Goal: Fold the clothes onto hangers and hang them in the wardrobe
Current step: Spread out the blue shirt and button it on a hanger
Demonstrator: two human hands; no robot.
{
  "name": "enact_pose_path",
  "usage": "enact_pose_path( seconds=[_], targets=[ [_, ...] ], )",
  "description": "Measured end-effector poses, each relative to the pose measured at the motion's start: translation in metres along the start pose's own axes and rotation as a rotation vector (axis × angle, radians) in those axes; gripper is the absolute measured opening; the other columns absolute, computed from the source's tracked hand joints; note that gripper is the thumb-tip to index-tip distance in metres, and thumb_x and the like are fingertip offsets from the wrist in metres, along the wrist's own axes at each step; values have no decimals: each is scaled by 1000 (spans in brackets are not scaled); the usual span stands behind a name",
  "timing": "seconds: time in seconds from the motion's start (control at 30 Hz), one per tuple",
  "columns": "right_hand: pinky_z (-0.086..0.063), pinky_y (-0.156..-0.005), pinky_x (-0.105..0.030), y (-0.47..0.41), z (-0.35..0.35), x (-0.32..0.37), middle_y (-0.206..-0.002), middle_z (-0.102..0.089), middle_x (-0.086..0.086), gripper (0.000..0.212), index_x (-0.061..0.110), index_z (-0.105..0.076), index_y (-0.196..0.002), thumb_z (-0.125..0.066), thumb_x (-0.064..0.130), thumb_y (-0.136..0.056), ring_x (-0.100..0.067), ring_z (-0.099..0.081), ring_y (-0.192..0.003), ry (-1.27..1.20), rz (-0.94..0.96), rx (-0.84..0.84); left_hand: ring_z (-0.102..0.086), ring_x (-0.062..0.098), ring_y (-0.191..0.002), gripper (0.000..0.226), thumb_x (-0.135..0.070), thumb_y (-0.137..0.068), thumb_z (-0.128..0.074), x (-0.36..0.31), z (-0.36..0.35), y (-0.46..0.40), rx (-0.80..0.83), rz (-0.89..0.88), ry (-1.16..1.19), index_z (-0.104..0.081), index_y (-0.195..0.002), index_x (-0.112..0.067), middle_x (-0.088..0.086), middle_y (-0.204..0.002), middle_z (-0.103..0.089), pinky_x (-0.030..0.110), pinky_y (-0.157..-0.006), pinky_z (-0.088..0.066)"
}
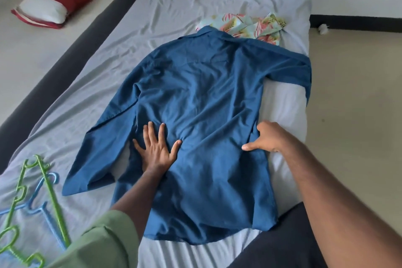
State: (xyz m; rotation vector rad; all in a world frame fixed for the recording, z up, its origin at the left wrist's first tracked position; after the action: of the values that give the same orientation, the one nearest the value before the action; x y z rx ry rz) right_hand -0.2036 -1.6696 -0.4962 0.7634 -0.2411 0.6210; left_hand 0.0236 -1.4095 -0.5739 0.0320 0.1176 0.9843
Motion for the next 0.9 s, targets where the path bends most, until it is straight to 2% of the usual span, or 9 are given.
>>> enact_pose_path(
  seconds=[0.23, 0.33, 0.43, 0.5, 0.57, 0.63, 0.73, 0.83, 0.9],
  targets=[
    [-53, -82, -35, 32, -26, 1, -105, -66, -9, 40, 7, -65, -108, -76, 38, -86, -28, -64, -95, -117, -47, -130, 1, 26, -155, 95, -84, -83, -13, 3, 2, 0, -6, -25, 71, -24, -158, -26, 11, -168, -7, 71, -115, 0],
    [-54, -78, -34, 55, -41, -13, -106, -69, -5, 33, 13, -65, -113, -67, 37, -92, -25, -66, -92, -295, -83, -193, -8, 25, -155, 83, -80, -87, -36, 6, 15, 8, -22, -46, 215, -33, -151, -27, 10, -165, -19, 66, -118, 1],
    [-52, -67, -30, 77, -53, -29, -97, -72, -2, 38, 13, -67, -103, -83, 38, -80, -20, -69, -84, -296, -118, -133, -40, 33, -135, 61, -61, -88, -58, 36, 45, 43, -233, 39, 375, -53, -129, -17, 13, -140, -51, 60, -114, -26],
    [-52, -64, -30, 87, -56, -35, -94, -72, -4, 39, 11, -67, -100, -88, 34, -76, -21, -70, -82, -310, -142, -101, -44, 38, -125, 50, -53, -87, -65, 66, 63, 81, -320, 206, 325, -58, -116, -13, 17, -126, -56, 57, -104, -35],
    [-54, -66, -33, 92, -59, -36, -94, -71, -8, 33, 6, -67, -100, -84, 29, -82, -23, -68, -82, -315, -156, -136, -50, 40, -120, 49, -53, -86, -68, 96, 72, 119, -245, 319, 308, -59, -108, -9, 20, -120, -58, 54, -99, -41],
    [-59, -81, -40, 95, -59, -37, -101, -73, -11, 31, 5, -68, -101, -77, 32, -88, -27, -70, -87, -383, -165, -204, -59, 40, -110, 56, -62, -84, -67, 120, 70, 141, -80, 340, 289, -59, -101, -9, 18, -110, -65, 47, -87, -47],
    [-55, -91, -44, 103, -68, -38, -109, -72, -4, 58, 15, -66, -112, -88, 50, -71, -26, -69, -100, -445, -206, -106, -59, 33, -86, 65, -70, -80, -66, 139, 70, 151, 103, 300, 259, -58, -91, -7, 6, -87, -61, 40, -70, -46],
    [-55, -92, -45, 119, -73, -28, -107, -72, -6, 55, 10, -64, -115, -93, 27, -71, -27, -68, -102, -389, -233, 20, -57, 25, -72, 44, -39, -89, -75, 137, 74, 147, 239, 337, 731, -64, -92, 4, 10, -85, -62, 35, -60, -43],
    [-55, -96, -49, 127, -70, -26, -107, -73, -10, 43, 7, -65, -118, -85, 15, -81, -29, -69, -100, -410, -219, -4, -65, 24, -81, 27, -24, -95, -69, 132, 85, 148, 310, 392, 1174, -69, -104, 2, 12, -96, -71, 34, -62, -55]
  ],
)
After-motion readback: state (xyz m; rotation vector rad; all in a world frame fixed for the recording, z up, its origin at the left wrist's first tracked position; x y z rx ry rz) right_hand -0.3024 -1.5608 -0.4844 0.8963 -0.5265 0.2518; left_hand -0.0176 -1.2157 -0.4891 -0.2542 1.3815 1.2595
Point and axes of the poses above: each hand's wrist, its own y-axis away from the middle knuckle, its own z-axis out of the back of the hand, x = y × z, the point moved 2 cm from there along -y, towards the middle knuckle
